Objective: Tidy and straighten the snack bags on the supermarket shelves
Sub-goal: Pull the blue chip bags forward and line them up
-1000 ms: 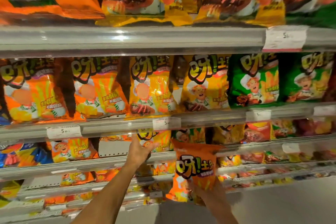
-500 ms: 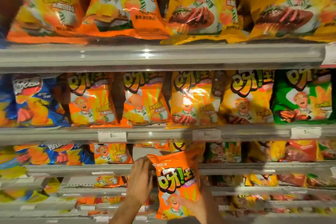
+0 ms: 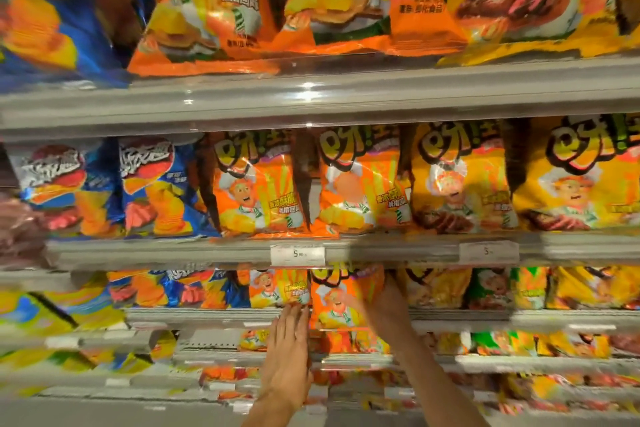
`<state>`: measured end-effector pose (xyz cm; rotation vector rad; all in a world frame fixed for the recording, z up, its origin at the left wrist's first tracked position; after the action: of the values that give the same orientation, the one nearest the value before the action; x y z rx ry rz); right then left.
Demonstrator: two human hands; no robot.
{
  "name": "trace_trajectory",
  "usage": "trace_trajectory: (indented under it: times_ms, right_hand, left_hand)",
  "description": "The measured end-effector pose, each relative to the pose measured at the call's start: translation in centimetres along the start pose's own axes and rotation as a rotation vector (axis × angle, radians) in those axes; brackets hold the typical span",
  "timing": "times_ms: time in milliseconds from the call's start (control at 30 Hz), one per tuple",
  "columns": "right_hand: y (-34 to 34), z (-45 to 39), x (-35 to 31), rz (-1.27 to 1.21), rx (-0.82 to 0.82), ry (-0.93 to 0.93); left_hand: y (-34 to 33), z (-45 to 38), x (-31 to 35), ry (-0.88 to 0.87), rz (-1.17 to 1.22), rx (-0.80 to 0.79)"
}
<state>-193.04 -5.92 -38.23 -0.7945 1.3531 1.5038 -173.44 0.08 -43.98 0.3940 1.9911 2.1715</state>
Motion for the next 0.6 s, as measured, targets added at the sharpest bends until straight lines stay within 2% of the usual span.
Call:
trace_trajectory:
  times_ms: [67, 233, 333, 433, 600]
  right_hand:
    - [-0.2, -0.9, -0.3, -0.013, 0.073, -0.041]
    - [-0.5, -2.4, 0.7, -0.2, 0.014, -0.101]
    - [-0.2, -2.7, 1.2, -0.223, 0.036, -0.089]
    - [0.2, -2.9, 1.3, -0.178, 0.062, -0.07]
    - [-1.4, -3.2, 1.9, -0.124, -0.009, -0.102]
  left_hand:
    - [0.2, -0.1, 0.2, 0.008, 0.01, -0.005]
    - [0.5, 0.0, -0.2, 0.01, 0.108, 0.07]
    - [0.4, 0.0, -0.4, -0.007, 0.138, 0.078]
    - [0.3, 0.2, -0.4, -0.012, 0.18, 0.096]
    - [0.5, 0.2, -0.1, 0.003, 0.204, 0.085]
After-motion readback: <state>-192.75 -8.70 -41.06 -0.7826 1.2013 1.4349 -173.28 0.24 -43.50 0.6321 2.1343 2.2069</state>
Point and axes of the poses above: each hand's wrist, its own z-axis away from the middle knuckle, its own y-axis out of the back of the hand, x = y × z, the point moved 4 cm from there along -z, towards the middle knuckle, and after that the axes turned 12 degrees about -y, right-handed, at the moved point
